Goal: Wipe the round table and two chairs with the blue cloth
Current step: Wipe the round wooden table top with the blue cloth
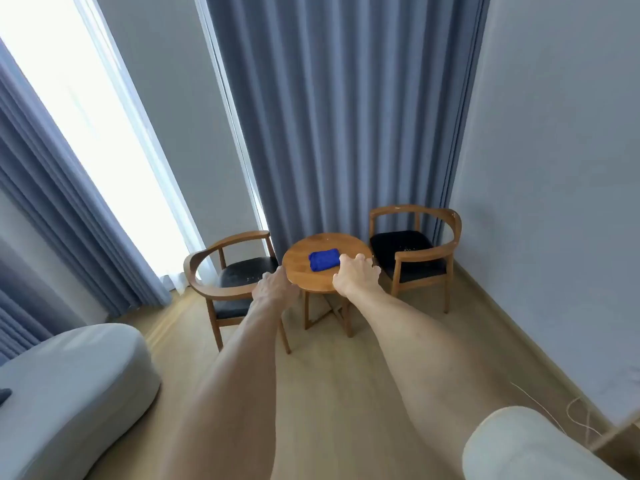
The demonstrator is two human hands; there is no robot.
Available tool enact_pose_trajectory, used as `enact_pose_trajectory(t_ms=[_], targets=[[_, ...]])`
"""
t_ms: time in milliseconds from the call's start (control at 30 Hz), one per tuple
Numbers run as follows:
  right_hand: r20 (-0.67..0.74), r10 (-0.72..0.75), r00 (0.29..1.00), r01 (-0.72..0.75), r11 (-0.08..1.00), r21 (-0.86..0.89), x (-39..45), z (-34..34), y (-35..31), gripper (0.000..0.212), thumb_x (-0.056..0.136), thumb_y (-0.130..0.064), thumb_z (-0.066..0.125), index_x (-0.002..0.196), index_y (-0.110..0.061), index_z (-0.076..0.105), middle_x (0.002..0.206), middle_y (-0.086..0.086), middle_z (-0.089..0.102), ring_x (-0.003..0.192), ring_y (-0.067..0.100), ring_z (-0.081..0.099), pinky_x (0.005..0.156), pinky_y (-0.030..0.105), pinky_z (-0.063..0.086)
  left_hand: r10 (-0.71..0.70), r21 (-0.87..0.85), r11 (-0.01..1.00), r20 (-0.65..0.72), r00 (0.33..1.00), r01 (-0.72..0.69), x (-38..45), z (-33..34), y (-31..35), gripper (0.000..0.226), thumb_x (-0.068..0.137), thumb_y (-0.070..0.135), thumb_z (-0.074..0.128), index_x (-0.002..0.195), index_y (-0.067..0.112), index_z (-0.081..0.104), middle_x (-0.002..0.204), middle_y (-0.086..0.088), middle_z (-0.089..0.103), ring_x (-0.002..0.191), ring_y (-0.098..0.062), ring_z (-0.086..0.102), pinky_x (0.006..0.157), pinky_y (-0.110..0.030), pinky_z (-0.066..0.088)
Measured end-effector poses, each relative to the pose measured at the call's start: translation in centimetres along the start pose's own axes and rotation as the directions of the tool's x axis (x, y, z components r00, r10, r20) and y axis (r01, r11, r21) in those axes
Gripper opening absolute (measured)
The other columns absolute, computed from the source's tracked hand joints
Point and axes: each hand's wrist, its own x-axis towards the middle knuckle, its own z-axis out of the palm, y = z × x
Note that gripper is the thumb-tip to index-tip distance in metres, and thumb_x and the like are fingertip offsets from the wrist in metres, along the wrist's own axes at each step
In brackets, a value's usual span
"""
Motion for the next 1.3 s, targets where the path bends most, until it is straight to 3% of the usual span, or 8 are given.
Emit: enact_pose_trajectory(t_ms=[367,500,700,867,1033,1133,1200,1300], targets=[[0.066,0.001,0.998,0.000,1.000,-0.020,17.3,6.4,-0.5,0.033,0.092,-0.030,0.061,0.123,-0.023,0.052,0.120,0.009,0.051,0.109,0.026,0.049,0.092,0.041,0.042,-0.076,0.038,0.997,0.069,0.995,0.073,17.2,5.5,1.6,0.043,0.094,0.024,0.059,0.134,0.015,0.046,0.113,-0.010,0.060,0.093,-0.023,0.062,0.081,-0.038,0.057],[0.098,0.003,0.995,0.000,0.999,-0.034,25.5,7.5,-0.3,0.032,0.090,-0.029,0.061,0.120,-0.022,0.053,0.118,0.008,0.051,0.108,0.025,0.049,0.091,0.040,0.044,-0.102,0.033,0.994,0.100,0.990,0.100,24.7,6.5,3.0,0.036,0.092,0.020,0.058,0.127,0.016,0.051,0.109,-0.008,0.060,0.092,-0.023,0.060,0.084,-0.040,0.056],[0.141,0.004,0.990,0.001,0.999,-0.036,34.4,9.2,-1.0,0.040,0.089,-0.032,0.064,0.126,-0.021,0.050,0.123,0.009,0.051,0.113,0.027,0.049,0.093,0.041,0.044,-0.126,0.052,0.991,0.124,0.984,0.121,33.8,7.9,3.6,0.035,0.093,0.019,0.057,0.127,0.018,0.051,0.103,-0.003,0.057,0.086,-0.019,0.057,0.070,-0.033,0.050],[0.201,0.027,0.979,-0.018,0.999,-0.043,41.6,12.1,-2.3,0.039,0.091,-0.028,0.060,0.127,-0.021,0.050,0.127,0.010,0.049,0.116,0.028,0.047,0.095,0.042,0.041,-0.161,0.085,0.986,0.199,0.967,0.147,41.2,10.1,3.0,0.034,0.091,0.019,0.052,0.124,0.017,0.050,0.112,-0.007,0.058,0.096,-0.025,0.059,0.080,-0.038,0.053],[0.261,0.053,0.964,-0.038,0.997,-0.063,49.4,15.3,-3.2,0.038,0.091,-0.020,0.057,0.129,-0.021,0.049,0.130,0.010,0.048,0.117,0.028,0.047,0.097,0.041,0.041,-0.166,0.075,0.986,0.243,0.956,0.152,50.2,12.7,1.4,0.035,0.091,0.020,0.052,0.126,0.018,0.051,0.112,-0.005,0.055,0.096,-0.023,0.056,0.079,-0.036,0.053],[0.293,0.121,0.949,-0.103,0.992,-0.077,54.4,16.7,-3.4,0.046,0.091,-0.018,0.058,0.135,-0.022,0.045,0.132,0.010,0.046,0.120,0.028,0.047,0.098,0.041,0.044,-0.162,0.078,0.986,0.270,0.949,0.146,55.9,13.5,0.7,0.037,0.090,0.021,0.053,0.127,0.018,0.050,0.108,-0.003,0.053,0.092,-0.021,0.055,0.070,-0.032,0.048],[0.312,0.123,0.942,-0.117,0.992,-0.038,57.3,17.6,-3.8,0.056,0.090,-0.015,0.057,0.142,-0.023,0.039,0.133,0.010,0.044,0.119,0.028,0.048,0.096,0.042,0.049,-0.163,0.073,0.986,0.275,0.947,0.149,59.1,13.8,0.1,0.037,0.090,0.020,0.053,0.126,0.016,0.050,0.104,-0.002,0.051,0.088,-0.020,0.054,0.066,-0.031,0.046],[0.316,0.086,0.945,-0.113,0.991,0.067,61.7,20.0,-4.4,0.064,0.089,-0.011,0.054,0.147,-0.026,0.030,0.132,0.009,0.043,0.109,0.027,0.053,0.082,0.037,0.054,-0.182,0.049,0.983,0.254,0.950,0.175,63.7,15.3,-0.8,0.039,0.090,0.021,0.051,0.129,0.015,0.049,0.115,-0.006,0.054,0.088,-0.021,0.052,0.067,-0.032,0.044]])
